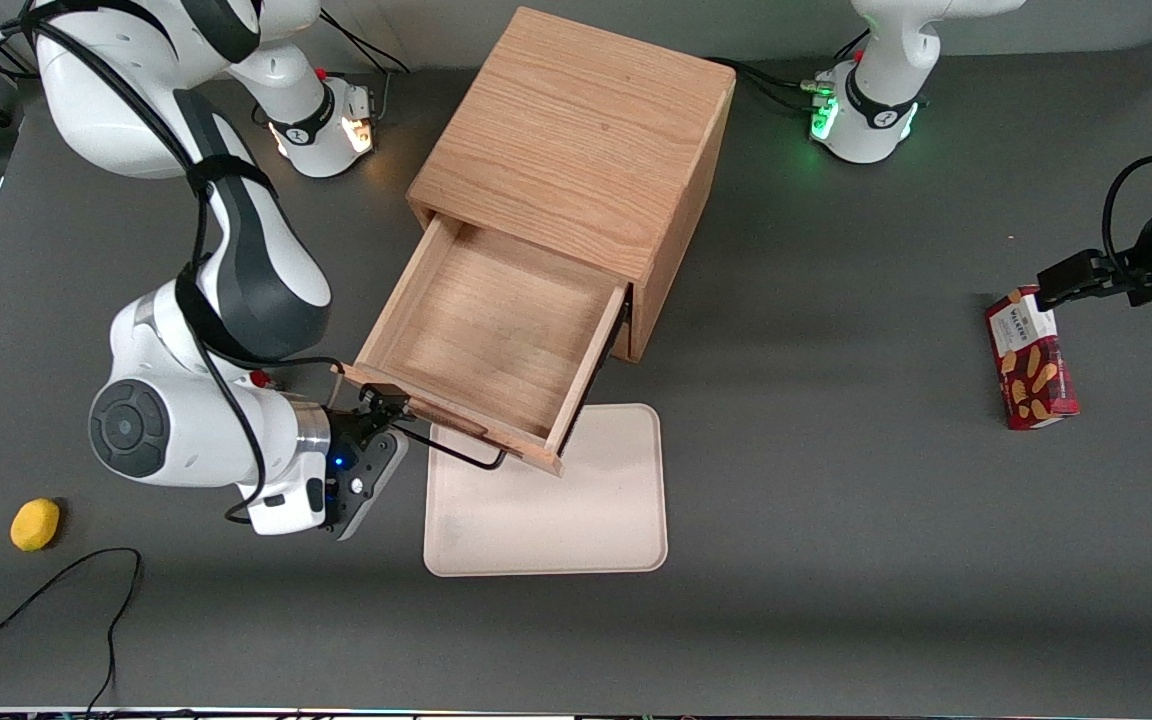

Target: Open upper drawer

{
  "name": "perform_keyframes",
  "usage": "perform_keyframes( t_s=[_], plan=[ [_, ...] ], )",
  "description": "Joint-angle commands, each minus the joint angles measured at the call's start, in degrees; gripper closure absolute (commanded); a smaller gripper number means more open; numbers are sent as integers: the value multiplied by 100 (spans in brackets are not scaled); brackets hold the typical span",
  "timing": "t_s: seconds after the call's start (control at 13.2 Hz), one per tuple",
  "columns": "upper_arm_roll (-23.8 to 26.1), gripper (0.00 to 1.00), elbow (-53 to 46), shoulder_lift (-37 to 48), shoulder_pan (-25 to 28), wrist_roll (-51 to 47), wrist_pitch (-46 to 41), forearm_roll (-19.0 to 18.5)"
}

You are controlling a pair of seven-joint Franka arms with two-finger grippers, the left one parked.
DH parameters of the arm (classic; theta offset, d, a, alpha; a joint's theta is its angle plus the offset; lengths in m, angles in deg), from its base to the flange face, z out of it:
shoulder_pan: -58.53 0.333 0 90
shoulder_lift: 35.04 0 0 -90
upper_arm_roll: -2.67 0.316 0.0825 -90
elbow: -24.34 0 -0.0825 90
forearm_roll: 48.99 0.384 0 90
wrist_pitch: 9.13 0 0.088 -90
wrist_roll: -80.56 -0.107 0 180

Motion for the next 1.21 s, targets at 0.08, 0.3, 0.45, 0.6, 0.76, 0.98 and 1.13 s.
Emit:
perform_keyframes(
  t_s=[0.08,0.3,0.45,0.6,0.76,0.98,1.13],
  plan=[
    [-184,0,-6,636,-71,107,-474,-372],
    [-255,0,56,1050,-378,81,-1175,-355],
    [-517,0,204,1445,-563,28,-1668,-364],
    [-991,0,817,1972,-564,2,-1749,-320],
    [-1378,0,1144,2228,-555,2,-1740,-311],
    [-1705,0,1741,2571,-537,-1030,-1740,-311],
    [-1855,0,1988,2642,-529,-2120,-1740,-355]
  ],
)
